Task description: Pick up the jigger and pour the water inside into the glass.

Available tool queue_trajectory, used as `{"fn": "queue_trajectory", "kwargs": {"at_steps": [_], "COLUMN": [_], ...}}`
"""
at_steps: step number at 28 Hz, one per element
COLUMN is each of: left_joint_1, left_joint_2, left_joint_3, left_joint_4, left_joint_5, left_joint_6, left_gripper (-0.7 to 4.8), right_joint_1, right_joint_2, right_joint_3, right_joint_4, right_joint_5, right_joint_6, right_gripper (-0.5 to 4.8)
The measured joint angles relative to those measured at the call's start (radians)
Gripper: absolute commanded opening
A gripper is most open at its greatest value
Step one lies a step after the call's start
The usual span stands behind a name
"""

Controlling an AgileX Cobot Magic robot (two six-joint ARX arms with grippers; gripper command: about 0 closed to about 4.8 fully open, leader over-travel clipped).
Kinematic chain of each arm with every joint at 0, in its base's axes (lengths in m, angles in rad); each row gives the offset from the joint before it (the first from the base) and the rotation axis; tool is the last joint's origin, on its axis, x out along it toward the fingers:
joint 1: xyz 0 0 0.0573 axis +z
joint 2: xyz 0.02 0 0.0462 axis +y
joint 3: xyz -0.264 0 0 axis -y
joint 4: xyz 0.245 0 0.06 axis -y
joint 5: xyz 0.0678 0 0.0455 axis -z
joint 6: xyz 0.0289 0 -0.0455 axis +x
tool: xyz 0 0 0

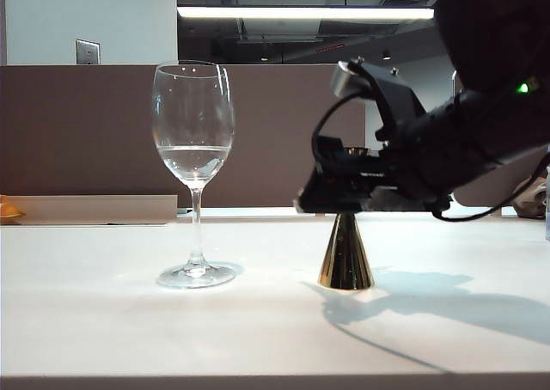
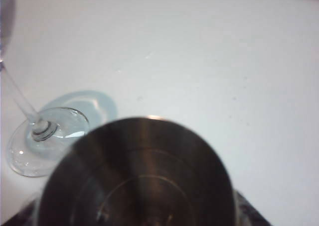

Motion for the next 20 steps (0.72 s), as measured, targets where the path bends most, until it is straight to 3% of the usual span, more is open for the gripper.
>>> {"fn": "queue_trajectory", "kwargs": {"at_steps": [1, 20], "left_joint_1": [0.000, 0.000], "left_joint_2": [0.000, 0.000], "left_joint_3": [0.000, 0.000], "left_joint_4": [0.000, 0.000], "left_joint_5": [0.000, 0.000], "left_joint_6": [0.000, 0.000], "left_gripper": [-0.05, -0.05], "right_joint_1": [0.004, 0.092], "right_joint_2": [-0.011, -0.475], "right_joint_3": [-0.002, -0.171], "right_joint_4": [-0.009, -0.381], "right_joint_5": [0.011, 0.170], "right_joint_6": [0.002, 0.076], "right_gripper": [4.79, 4.79]}}
